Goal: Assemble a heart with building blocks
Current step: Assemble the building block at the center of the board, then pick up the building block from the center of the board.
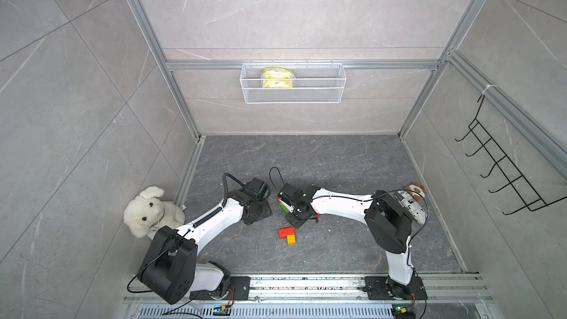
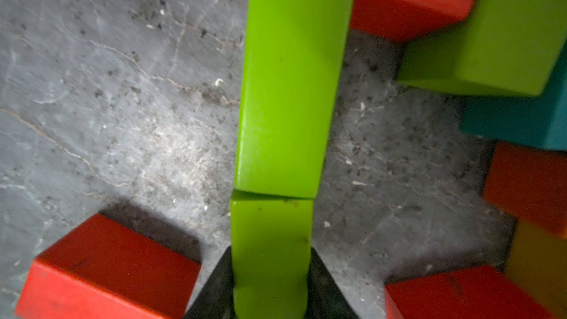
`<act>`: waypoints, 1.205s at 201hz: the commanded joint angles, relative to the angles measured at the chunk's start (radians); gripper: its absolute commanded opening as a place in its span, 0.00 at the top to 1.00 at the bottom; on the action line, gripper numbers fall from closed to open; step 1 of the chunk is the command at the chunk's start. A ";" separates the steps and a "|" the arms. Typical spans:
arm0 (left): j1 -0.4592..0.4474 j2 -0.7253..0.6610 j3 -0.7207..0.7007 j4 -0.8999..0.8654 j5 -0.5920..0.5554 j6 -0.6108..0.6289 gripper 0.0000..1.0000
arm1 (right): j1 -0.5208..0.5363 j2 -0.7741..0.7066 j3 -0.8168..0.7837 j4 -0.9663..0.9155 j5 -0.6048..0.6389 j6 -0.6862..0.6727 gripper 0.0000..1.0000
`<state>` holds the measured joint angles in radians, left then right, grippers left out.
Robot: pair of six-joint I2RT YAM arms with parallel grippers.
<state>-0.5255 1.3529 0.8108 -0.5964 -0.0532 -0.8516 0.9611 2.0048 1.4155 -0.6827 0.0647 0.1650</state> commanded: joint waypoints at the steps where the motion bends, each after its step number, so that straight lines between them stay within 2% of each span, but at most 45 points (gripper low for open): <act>1: 0.004 0.006 -0.002 0.007 0.019 0.006 0.36 | -0.007 -0.007 -0.009 0.001 0.014 0.020 0.60; 37: -0.031 0.013 0.000 0.020 0.044 0.026 0.33 | -0.006 -0.066 -0.023 0.003 0.005 0.022 0.51; 63: -0.138 0.047 0.041 0.026 0.046 0.085 0.32 | -0.006 -0.161 -0.034 -0.008 0.003 0.041 0.38; 73: -0.178 0.070 0.064 0.026 0.043 0.113 0.32 | -0.007 -0.207 -0.045 -0.015 0.031 0.060 0.31; 86: -0.223 0.106 0.097 0.023 0.039 0.145 0.32 | -0.009 -0.272 -0.067 -0.030 0.108 0.107 0.27; 109: -0.275 0.178 0.141 0.013 0.047 0.181 0.32 | -0.051 -0.380 -0.094 -0.100 0.208 0.228 0.26; 135: -0.329 0.256 0.172 0.001 0.052 0.217 0.33 | -0.099 -0.519 -0.168 -0.126 0.219 0.304 0.24; 188: -0.377 0.307 0.189 -0.045 0.038 0.252 0.34 | -0.180 -0.673 -0.262 -0.159 0.182 0.335 0.24; 242: -0.471 0.314 0.206 -0.107 0.041 0.232 0.34 | -0.199 -0.689 -0.269 -0.165 0.163 0.331 0.23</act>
<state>-0.9714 1.6596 0.9916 -0.6399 -0.0185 -0.6304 0.7643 1.3277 1.1553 -0.8219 0.2394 0.4797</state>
